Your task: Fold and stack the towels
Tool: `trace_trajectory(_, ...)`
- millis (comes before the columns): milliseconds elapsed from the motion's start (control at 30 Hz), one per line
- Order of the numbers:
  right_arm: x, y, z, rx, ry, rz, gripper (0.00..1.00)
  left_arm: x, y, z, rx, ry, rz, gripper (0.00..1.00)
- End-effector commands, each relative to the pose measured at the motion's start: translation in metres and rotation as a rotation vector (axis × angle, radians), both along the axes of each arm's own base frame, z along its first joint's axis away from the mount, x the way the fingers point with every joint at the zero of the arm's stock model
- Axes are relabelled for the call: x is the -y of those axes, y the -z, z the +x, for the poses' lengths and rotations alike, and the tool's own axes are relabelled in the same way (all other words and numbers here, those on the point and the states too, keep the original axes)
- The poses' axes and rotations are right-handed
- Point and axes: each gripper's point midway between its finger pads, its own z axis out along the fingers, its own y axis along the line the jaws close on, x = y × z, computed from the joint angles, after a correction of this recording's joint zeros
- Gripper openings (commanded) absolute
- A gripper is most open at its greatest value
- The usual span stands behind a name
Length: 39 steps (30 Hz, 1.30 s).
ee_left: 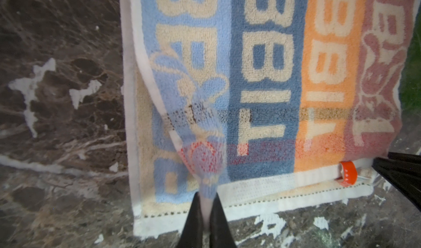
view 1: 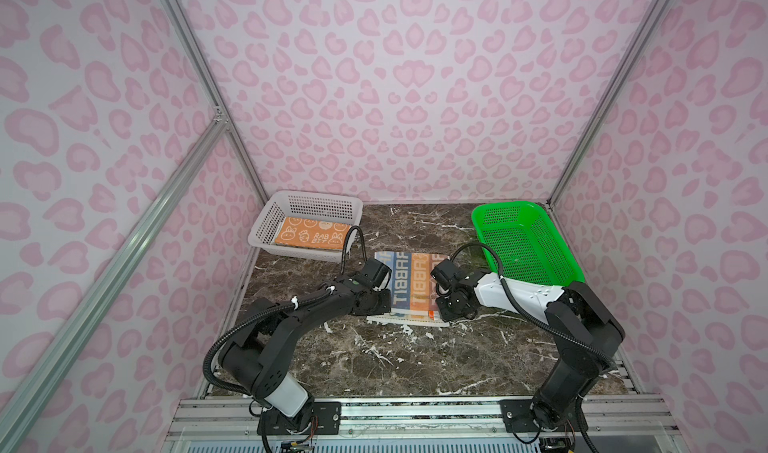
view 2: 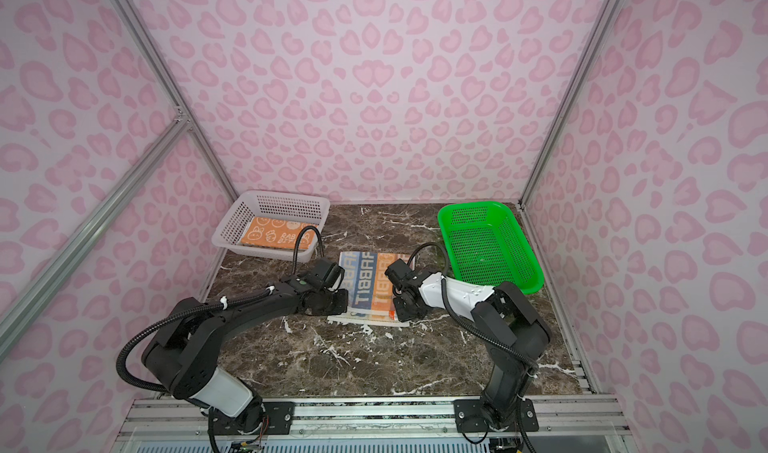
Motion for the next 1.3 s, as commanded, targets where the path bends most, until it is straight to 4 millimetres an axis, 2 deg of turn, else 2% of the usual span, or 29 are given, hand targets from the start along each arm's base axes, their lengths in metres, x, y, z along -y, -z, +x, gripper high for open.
trace_trajectory(0,0.008,0.0,-0.001,0.0,0.0,-0.046,0.14,0.001,-0.002,0.003,0.009,-0.009,-0.007,0.03)
trace_trajectory(300,0.011,0.001,0.0,0.006,-0.007,-0.075,0.17,0.003,-0.003,0.004,0.007,-0.004,-0.009,0.03)
trace_trajectory(467,0.009,0.002,0.0,0.0,-0.013,-0.073,0.15,0.004,-0.003,0.005,0.007,-0.004,-0.008,0.03)
trace_trajectory(600,0.007,0.005,-0.001,-0.01,-0.019,-0.068,0.22,0.003,-0.003,0.004,0.007,-0.004,-0.007,0.03)
trace_trajectory(733,0.005,0.008,-0.003,-0.02,-0.02,-0.056,0.22,0.003,-0.002,0.004,0.006,-0.002,-0.005,0.03)
trace_trajectory(800,0.005,0.008,-0.003,-0.022,-0.02,-0.054,0.21,0.003,-0.002,0.004,0.005,-0.002,-0.005,0.03)
trace_trajectory(967,0.007,0.005,-0.002,-0.009,-0.014,-0.061,0.09,0.004,-0.002,0.004,0.005,-0.001,-0.004,0.03)
trace_trajectory(1133,0.009,0.004,-0.001,-0.004,-0.012,-0.07,0.01,0.004,-0.001,0.004,0.004,-0.002,-0.003,0.03)
trace_trajectory(1267,0.009,-0.006,0.001,0.013,-0.009,-0.064,0.0,0.003,-0.005,0.006,0.013,-0.001,0.004,0.03)
